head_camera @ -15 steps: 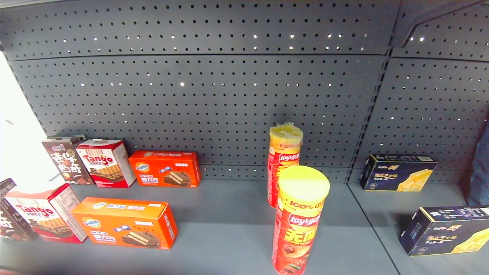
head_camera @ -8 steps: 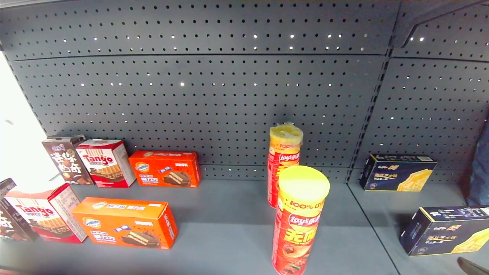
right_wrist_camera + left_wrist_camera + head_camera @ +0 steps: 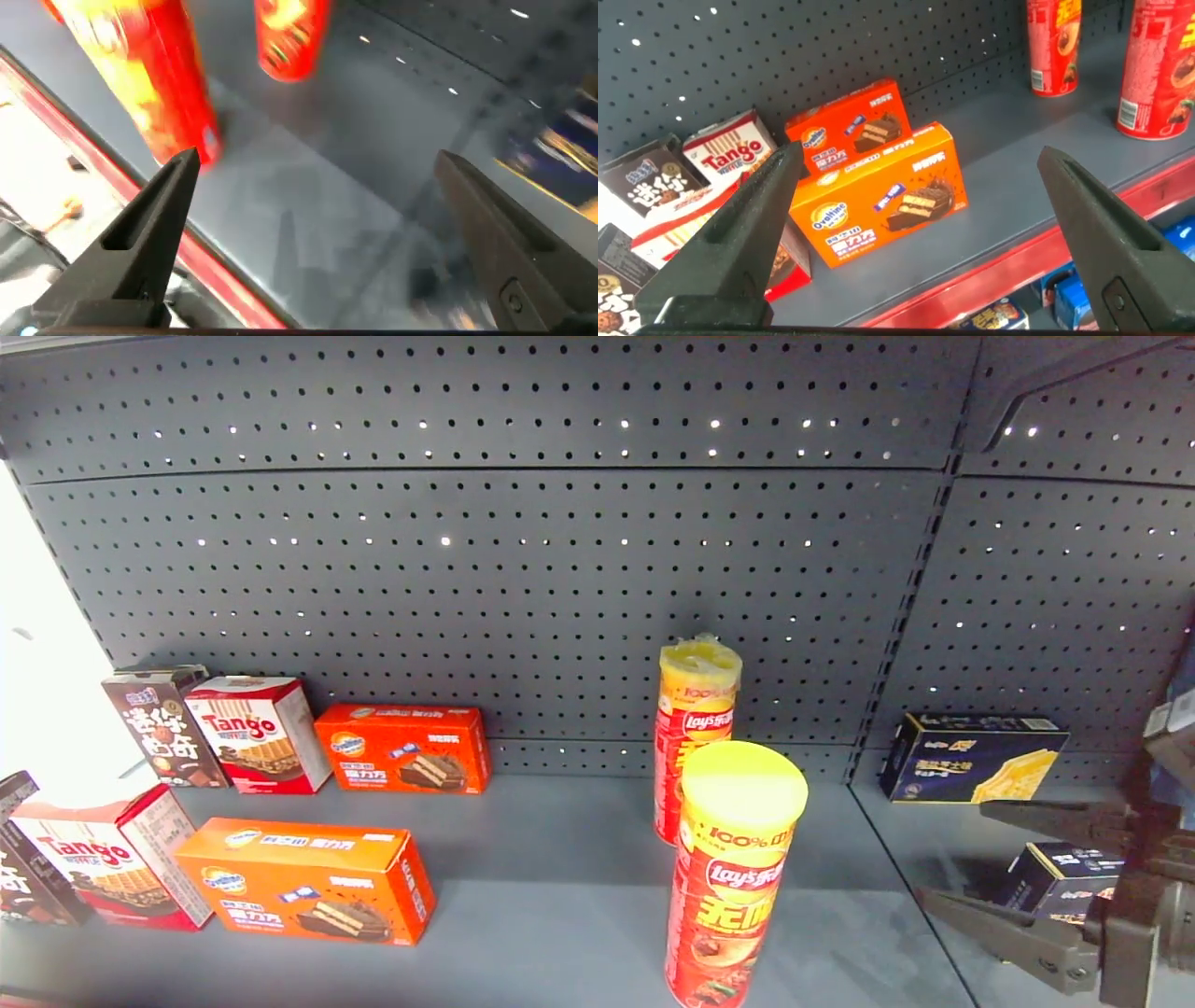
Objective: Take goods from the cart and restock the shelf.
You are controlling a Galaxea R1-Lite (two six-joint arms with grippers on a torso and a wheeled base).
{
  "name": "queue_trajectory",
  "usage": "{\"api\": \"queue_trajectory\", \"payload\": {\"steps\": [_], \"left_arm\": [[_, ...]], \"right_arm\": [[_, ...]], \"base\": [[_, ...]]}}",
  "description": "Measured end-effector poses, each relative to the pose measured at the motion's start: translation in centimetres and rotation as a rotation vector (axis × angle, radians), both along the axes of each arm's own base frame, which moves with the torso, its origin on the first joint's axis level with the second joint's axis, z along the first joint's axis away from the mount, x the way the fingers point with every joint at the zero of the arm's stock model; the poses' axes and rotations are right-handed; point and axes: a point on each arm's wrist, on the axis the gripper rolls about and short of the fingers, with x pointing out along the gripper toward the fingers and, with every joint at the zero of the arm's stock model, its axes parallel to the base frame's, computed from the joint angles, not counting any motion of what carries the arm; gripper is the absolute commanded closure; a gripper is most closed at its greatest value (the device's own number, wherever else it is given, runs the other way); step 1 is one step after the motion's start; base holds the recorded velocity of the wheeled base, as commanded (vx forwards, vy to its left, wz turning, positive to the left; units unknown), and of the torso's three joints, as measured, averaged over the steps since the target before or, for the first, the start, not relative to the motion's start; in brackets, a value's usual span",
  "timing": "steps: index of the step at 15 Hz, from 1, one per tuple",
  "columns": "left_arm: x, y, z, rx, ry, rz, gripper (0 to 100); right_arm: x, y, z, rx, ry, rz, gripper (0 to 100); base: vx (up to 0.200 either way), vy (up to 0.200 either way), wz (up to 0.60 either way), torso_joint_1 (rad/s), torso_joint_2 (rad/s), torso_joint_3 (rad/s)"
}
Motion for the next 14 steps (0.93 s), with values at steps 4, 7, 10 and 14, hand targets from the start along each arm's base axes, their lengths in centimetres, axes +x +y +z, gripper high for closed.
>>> {"api": "queue_trajectory", "payload": {"steps": [4,7,10,14], "left_arm": [[0.0,0.0,0.1,0.013,0.026,0.008,0],[-0.2,0.1,0.8,0.023,0.039,0.009,0],[0.0,0.0,1.0,0.027,0.047,0.009,0],[0.2,-0.1,1.2,0.031,0.055,0.01,0]], "right_arm": [[1.2,1.0,-1.9,-0.008,0.107,0.032,0],[1.4,1.2,-3.1,-0.037,0.15,0.03,0],[2.1,1.9,-3.2,-0.023,0.125,0.043,0],[3.1,3.1,-4.3,-0.049,0.162,0.066,0]], "base": [[0.0,0.0,0.0,0.0,0.0,0.0],[0.0,0.0,0.0,0.0,0.0,0.0],[0.0,0.0,0.0,0.0,0.0,0.0],[0.0,0.0,0.0,0.0,0.0,0.0]]}}
